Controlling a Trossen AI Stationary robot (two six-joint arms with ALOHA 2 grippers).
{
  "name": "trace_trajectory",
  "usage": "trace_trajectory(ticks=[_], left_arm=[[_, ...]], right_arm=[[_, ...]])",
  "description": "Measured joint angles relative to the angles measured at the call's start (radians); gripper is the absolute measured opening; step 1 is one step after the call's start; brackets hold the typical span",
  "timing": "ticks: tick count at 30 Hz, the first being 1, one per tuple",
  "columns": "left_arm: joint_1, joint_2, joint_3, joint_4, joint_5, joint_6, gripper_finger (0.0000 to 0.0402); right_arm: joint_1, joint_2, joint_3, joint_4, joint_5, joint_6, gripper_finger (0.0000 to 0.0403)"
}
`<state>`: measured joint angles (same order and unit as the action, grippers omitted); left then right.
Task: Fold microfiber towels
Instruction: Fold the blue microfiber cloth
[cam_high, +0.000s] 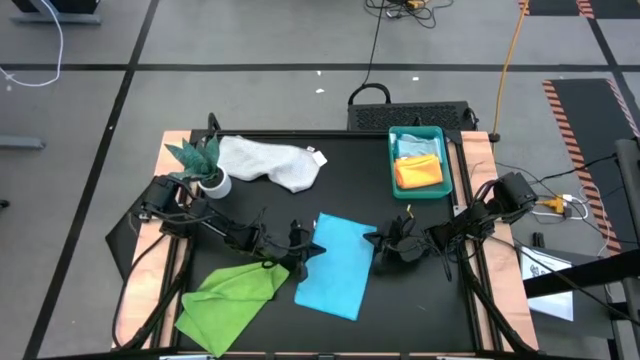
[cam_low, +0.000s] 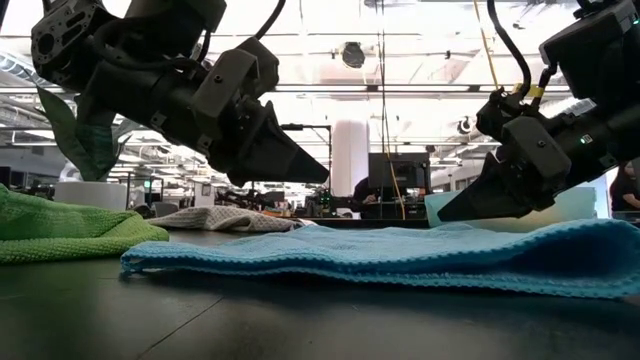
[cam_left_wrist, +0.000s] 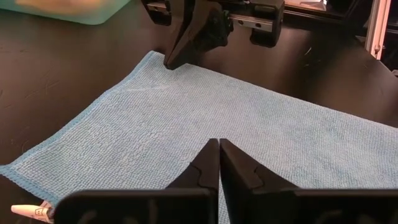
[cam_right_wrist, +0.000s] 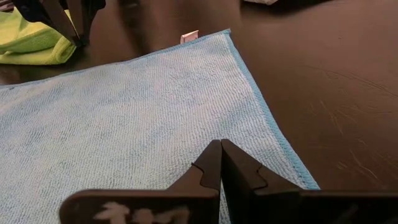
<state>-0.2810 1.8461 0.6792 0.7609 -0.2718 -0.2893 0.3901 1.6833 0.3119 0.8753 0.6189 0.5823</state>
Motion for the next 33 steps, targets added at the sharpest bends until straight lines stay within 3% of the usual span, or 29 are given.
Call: trace_trajectory(ticks=[8,12,17,22,33], left_arm=[[0.000,-0.001,0.000,0.000,0.000,-0.008,0.0018],[-0.023,-0.011,0.000,-0.005,0.000,-0.006,0.0013],[-0.069,-0.099,0.001,-0.010,-0.009,0.027,0.0007],[-0.114,-0.163,0.001,-0.110,-0.087,0.049,0.0006],[-0.172,-0.169,0.001,-0.206,-0.140,0.125,0.0004]], right_arm=[[0.000,0.000,0.000,0.022,0.003,0.045,0.0000],[-0.001,-0.001,0.032,0.024,-0.111,0.030,0.0000],[0.000,-0.001,0.179,-0.173,-0.152,-0.001,0.0000],[0.000,0.000,0.306,-0.400,-0.149,-0.014,0.0000],[0.011,0.000,0.320,-0.398,-0.206,0.027,0.0000]])
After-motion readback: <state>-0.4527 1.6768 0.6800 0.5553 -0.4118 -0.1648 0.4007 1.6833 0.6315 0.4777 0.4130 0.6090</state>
